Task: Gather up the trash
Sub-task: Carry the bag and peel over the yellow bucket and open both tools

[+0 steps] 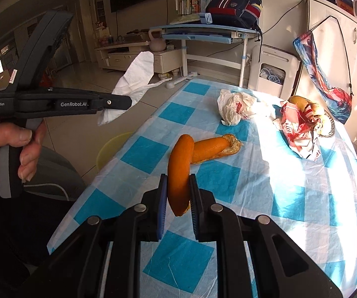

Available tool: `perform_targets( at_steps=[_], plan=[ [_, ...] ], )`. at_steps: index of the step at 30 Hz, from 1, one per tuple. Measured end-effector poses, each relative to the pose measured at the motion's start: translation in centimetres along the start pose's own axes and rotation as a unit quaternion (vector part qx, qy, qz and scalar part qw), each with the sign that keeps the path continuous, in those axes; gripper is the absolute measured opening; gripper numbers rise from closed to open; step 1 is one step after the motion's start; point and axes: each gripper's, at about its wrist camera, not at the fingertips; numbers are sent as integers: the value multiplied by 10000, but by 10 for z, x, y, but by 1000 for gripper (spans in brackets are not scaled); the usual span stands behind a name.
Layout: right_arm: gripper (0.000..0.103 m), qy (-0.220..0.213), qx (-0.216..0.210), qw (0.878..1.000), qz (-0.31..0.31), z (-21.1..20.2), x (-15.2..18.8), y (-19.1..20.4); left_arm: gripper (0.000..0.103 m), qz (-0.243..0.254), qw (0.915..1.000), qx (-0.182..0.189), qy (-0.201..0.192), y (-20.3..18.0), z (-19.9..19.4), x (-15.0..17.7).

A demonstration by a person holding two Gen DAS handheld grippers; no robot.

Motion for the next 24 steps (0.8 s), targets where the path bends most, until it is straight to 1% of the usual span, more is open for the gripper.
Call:
perform_targets(
  at_steps=[3, 7, 10, 12, 13, 15, 17, 21, 22, 24],
  plan=[
    [18, -13, -150, 9998, -144, 7, -11, 13, 10, -439, 9988, -74, 210, 39, 8, 1],
    [18, 33, -386, 9991, -163, 28, -24, 30, 10, -1119, 9927, -75, 442, 83, 24, 3],
    [18, 74, -613, 9978, -222, 49, -36, 50, 10, -1412, 9880, -127, 609, 103, 38, 6],
    [18, 132, -716, 9967, -351, 64, -44, 64, 10, -1604, 9840, -83, 766, 116, 51, 8],
    [18, 165, -763, 9961, -411, 72, -48, 70, 11, -1654, 9824, -121, 860, 122, 58, 9],
    [18, 231, -831, 9950, -506, 87, -56, 78, 19, -1791, 9786, -224, 985, 134, 70, 13],
    [18, 300, -888, 9939, -573, 102, -63, 85, 55, -2115, 9721, -279, 972, 151, 75, 15],
    [18, 412, -954, 9921, -696, 130, -75, 97, 63, -2616, 9614, -419, 744, 176, 67, 17],
    [18, 441, -974, 9918, -707, 137, -78, 100, 67, -2692, 9597, -479, 650, 179, 62, 16],
    [18, 509, -969, 9912, -743, 151, -83, 106, 69, -2745, 9584, -660, 426, 182, 51, 13]
  ],
)
Point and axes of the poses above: each gripper's, at about its wrist camera, not at the fingertips, and z roughly the way its jaws point, y to its left, x to its underside, and after that the axes turned 4 degrees about -x, right-handed
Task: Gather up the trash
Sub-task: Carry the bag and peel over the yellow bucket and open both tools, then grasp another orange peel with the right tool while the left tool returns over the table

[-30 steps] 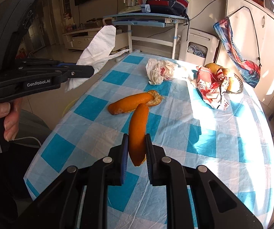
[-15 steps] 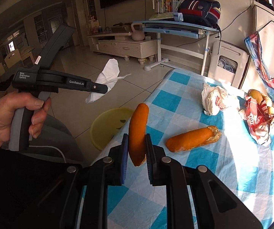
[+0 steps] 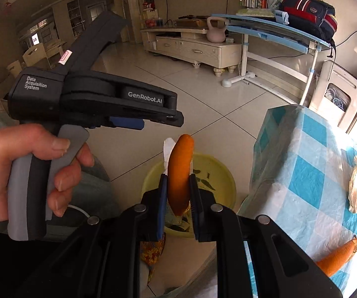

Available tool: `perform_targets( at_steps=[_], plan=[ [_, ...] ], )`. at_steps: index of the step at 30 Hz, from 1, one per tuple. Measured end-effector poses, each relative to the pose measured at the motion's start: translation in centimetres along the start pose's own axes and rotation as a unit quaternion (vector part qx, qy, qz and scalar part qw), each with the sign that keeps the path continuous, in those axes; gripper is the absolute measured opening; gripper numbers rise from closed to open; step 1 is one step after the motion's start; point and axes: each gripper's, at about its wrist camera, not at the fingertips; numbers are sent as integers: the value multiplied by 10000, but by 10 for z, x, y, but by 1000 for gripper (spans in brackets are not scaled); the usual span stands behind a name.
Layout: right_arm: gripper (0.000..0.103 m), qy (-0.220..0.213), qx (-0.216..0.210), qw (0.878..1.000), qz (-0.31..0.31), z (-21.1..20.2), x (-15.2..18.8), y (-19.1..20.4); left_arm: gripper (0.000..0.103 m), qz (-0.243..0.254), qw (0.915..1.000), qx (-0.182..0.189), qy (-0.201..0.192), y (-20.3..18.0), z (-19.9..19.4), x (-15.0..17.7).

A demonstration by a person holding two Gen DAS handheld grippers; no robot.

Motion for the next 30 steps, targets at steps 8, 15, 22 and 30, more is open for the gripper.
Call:
perform_targets(
  at_steps=[8, 15, 22, 30],
  plan=[
    [42, 138, 142, 9997, 140, 19, -16, -3, 82, -152, 9948, -246, -977, 1, -44, -14],
    [51, -47, 133, 9998, 144, -16, 5, -2, 83, 6, 9946, -274, -1004, -4, -50, -15],
    [56, -501, 724, 9950, 465, -75, 44, -32, 85, 710, 9914, -347, -1044, -36, -51, -5],
    [57, -564, 1531, 9611, 2230, -105, 73, -127, 86, 1578, 9812, -198, -1093, -98, -50, 11]
  ],
)
Point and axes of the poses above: each gripper's, at about its wrist camera, not at the fingertips, and z roughly the way its jaws point, y to its left, x to its underside, and after that the axes turned 4 degrees about -x, right-handed
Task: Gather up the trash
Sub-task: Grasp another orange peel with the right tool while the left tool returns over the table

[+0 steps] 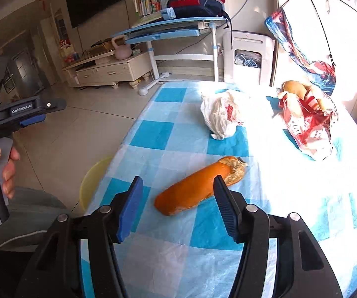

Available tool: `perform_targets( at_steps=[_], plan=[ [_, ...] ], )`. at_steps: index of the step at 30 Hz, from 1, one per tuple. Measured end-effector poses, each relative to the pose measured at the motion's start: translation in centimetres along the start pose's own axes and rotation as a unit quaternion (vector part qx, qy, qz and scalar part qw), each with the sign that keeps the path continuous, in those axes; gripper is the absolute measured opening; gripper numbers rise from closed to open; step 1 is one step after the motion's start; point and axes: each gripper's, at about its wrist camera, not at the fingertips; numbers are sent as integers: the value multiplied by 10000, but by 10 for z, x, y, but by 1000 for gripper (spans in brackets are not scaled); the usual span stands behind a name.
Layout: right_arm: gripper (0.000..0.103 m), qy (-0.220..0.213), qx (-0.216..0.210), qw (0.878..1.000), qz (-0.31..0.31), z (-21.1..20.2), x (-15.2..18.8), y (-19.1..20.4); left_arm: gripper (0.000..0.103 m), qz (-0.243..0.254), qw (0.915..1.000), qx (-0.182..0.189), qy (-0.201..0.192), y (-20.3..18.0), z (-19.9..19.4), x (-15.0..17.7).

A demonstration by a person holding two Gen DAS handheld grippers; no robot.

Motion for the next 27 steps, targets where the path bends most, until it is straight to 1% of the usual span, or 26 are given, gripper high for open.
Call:
perform_targets(
  at_steps=[2, 3, 7, 10, 11, 12, 13, 14, 15, 18, 21, 23, 24, 27],
  plan=[
    [57, 26, -17, 9999, 169, 4, -6, -8, 87, 171, 9998, 67, -28, -17, -1, -1],
    [58, 90, -5, 9999, 128, 8, -8, -7, 88, 250, 9996, 110, -32, -25, 0, -1],
    [62, 402, 93, 9990, -196, 26, -12, 0, 88, 540, 9982, 276, -45, -58, 1, -2],
    [62, 578, 213, 9970, -463, 37, -12, 0, 88, 691, 9968, 385, -78, -80, 1, -3],
    [54, 621, 238, 9965, -513, 36, -10, -3, 89, 727, 9964, 427, -87, -86, 1, -4],
    [42, 665, 239, 9958, -583, 36, -9, -7, 89, 772, 9959, 467, -93, -93, 1, -5],
    [38, 698, 236, 9950, -670, 34, -8, -11, 89, 821, 9953, 503, -95, -100, 2, -6],
    [27, 751, 208, 9941, -759, 30, -6, -15, 89, 874, 9947, 541, -93, -106, 2, -6],
    [24, 861, 145, 9927, -832, 27, -3, -19, 89, 931, 9939, 577, -81, -113, 3, -7],
    [22, 1144, 47, 9865, -1170, 12, 8, -31, 89, 1073, 9914, 753, -18, -133, 8, -6],
    [22, 1517, -26, 9762, -1551, -10, 26, -43, 90, 1215, 9872, 1028, 93, -158, 17, -1],
    [22, 1623, -26, 9721, -1691, -23, 36, -53, 90, 1385, 9836, 1138, 191, -178, 27, 2],
    [22, 1608, -27, 9722, -1700, -28, 41, -59, 90, 1474, 9820, 1159, 248, -187, 33, 3],
    [23, 1528, -224, 9795, -1290, -35, 45, -81, 91, 1682, 9781, 1182, 314, -214, 51, 4]
  ],
)
Point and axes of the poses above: each gripper's, at about its wrist camera, not at the fingertips, and z roughly the way its jaws point, y to its left, x to its underside, and after that the axes turned 4 degrees about -x, right-handed
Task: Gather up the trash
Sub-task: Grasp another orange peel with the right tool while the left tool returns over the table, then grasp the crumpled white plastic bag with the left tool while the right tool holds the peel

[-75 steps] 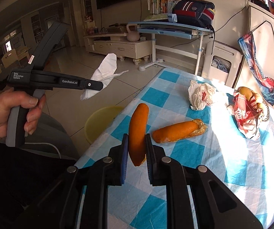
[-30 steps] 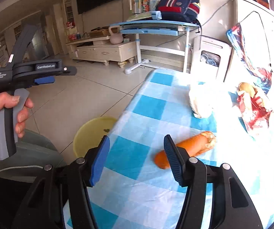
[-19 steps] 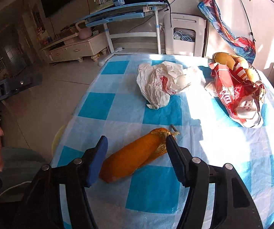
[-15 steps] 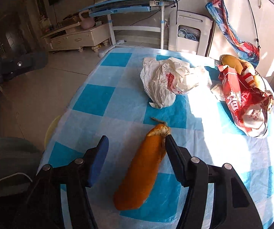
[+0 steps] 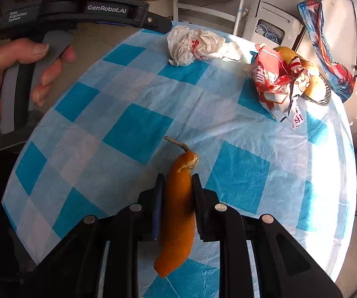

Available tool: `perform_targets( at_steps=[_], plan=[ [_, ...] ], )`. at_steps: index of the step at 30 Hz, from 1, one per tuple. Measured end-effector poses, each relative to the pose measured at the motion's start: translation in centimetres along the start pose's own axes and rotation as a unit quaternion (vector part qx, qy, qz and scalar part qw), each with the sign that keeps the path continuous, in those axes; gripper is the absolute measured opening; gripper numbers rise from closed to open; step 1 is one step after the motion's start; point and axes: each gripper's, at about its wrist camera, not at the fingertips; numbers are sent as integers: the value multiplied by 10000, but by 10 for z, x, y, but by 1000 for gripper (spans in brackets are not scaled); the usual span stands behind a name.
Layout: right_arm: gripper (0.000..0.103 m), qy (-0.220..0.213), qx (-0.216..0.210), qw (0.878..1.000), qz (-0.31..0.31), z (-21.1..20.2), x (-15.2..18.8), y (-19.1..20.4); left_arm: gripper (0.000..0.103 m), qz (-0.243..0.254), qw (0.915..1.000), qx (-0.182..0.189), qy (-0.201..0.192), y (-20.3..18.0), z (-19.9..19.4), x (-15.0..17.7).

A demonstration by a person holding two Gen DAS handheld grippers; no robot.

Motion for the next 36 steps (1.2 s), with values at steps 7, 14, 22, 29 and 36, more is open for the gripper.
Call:
perform_targets(
  at_steps=[7, 14, 22, 29, 36],
  plan=[
    [42, 70, 364, 9985, -395, -6, 8, -1, 92, 139, 9992, -212, 305, -22, 59, -22],
    [42, 116, 321, 9984, -449, -8, 10, 0, 42, -172, 9989, 113, 425, -27, 70, -19],
    [26, 158, 99, 9982, -565, -8, 13, 13, 36, -74, 9969, 276, 734, -31, 27, 25],
    [26, 254, -112, 9982, -523, -17, 35, 25, 39, -239, 9956, 164, 887, -30, -27, 83],
    [51, 81, -200, 9996, -187, -37, 55, 21, 84, -256, 9980, -122, 559, -34, -82, 127]
  ],
)
Point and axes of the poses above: each gripper's, at about its wrist camera, not at the fingertips, and z roughly the way its jaws point, y to its left, x to its underside, and after that the axes turned 4 degrees about -x, right-handed
